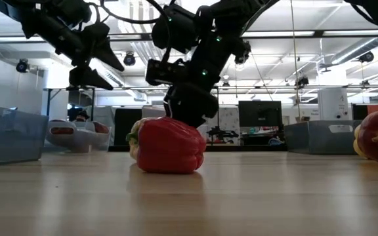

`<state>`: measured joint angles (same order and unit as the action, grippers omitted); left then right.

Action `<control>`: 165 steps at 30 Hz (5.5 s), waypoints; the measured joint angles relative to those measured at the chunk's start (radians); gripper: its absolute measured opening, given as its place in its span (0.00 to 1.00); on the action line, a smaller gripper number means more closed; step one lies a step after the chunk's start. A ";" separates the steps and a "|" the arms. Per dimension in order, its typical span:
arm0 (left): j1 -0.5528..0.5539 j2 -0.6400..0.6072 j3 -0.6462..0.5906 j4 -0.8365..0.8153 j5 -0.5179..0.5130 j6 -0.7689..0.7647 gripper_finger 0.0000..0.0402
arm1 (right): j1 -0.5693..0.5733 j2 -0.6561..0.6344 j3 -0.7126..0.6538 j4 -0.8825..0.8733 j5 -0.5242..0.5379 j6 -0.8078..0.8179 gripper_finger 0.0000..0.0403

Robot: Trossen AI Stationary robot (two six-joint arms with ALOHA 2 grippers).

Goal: Sort produce into baskets
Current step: Put the yellow bell pepper into the top black bin

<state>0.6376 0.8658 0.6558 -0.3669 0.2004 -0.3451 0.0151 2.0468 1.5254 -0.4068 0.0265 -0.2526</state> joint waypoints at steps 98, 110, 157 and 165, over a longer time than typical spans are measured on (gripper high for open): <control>-0.027 -0.227 0.342 -0.392 0.026 0.249 0.91 | -0.902 -0.557 -0.305 -0.851 0.325 0.998 0.73; -0.027 -0.236 0.342 -0.473 0.026 0.241 0.91 | -0.941 -0.428 -0.303 -0.731 0.273 0.960 0.73; -0.027 -0.234 0.352 -0.358 -0.106 0.387 0.91 | -0.708 -0.530 -0.236 -0.622 0.393 0.925 0.91; -0.027 -0.241 0.306 -0.298 0.142 0.385 0.91 | -0.436 -0.659 -0.236 -0.628 0.393 1.095 0.91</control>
<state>0.6102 0.6250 0.9621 -0.6648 0.3426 0.0400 -0.4206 1.3881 1.2892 -1.0344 0.4197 0.8420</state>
